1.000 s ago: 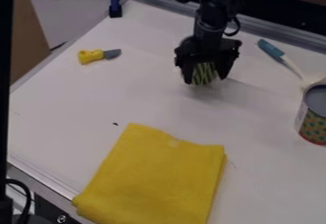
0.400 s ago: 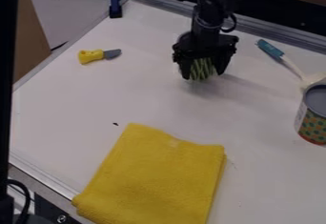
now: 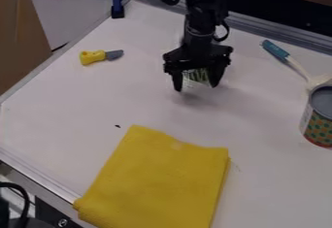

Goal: Move the cup from the right of the table to the middle of the table

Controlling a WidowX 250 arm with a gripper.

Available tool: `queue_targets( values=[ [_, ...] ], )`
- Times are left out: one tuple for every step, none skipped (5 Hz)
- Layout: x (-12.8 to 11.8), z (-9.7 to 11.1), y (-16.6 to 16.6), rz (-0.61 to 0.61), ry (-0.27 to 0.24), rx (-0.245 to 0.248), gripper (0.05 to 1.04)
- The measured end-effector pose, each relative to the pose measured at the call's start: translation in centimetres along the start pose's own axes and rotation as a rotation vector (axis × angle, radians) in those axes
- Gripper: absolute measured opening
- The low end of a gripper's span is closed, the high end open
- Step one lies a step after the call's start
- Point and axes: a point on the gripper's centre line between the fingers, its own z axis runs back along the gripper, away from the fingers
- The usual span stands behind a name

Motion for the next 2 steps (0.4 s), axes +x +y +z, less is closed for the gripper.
queue_targets(
  values=[
    [-1.9,0.3,0.0,-0.084,0.005,-0.008,0.999],
    [-4.2,0.9,0.0,-0.159,-0.006,-0.031,0.999]
  ],
)
